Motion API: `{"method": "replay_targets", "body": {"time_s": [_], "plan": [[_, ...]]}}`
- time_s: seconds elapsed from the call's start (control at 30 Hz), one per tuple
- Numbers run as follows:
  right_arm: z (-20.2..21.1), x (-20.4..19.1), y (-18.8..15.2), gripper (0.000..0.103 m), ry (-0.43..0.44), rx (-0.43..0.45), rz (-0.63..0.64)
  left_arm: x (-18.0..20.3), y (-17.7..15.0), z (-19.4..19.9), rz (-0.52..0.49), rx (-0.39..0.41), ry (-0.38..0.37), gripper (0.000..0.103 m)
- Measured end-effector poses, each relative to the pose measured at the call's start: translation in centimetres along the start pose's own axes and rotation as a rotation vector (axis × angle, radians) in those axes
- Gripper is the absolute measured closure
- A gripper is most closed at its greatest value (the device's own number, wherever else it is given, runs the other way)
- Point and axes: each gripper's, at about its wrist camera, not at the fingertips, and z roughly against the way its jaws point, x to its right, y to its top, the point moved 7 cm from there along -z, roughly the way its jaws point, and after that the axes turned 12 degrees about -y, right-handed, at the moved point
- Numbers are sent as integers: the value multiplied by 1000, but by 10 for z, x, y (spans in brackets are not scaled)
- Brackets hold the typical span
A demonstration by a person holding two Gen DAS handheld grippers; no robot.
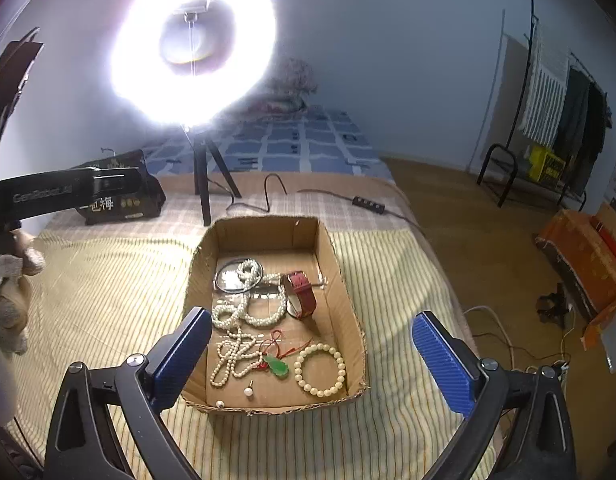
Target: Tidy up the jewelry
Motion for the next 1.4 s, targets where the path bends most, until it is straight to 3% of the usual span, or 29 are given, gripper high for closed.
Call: {"method": "replay_targets", "body": {"time_s": [0.1,0.17,0.43,0.83,0.97,1.17,1.4], "plan": [[13,1,3,0,-22,32,-1,0,0,20,-8,12,4,35],[20,2,6,0,-29,48,-9,-1,-1,35,-11,33,5,26],[44,8,9,0,-46,97,-54,-3,-22,89,-30,97,19,20],[81,10,17,0,-80,196,-85,18,-56,115,-107,104,13,19],[85,10,19,0,-82,226,-99,22,-61,117,-122,117,15,3],[82,9,22,0,-63,229,-126,23,-60,125,-162,177,74,0],[77,-2,18,0,-51,219,-104,23,-63,118,-146,146,67,0]]}}
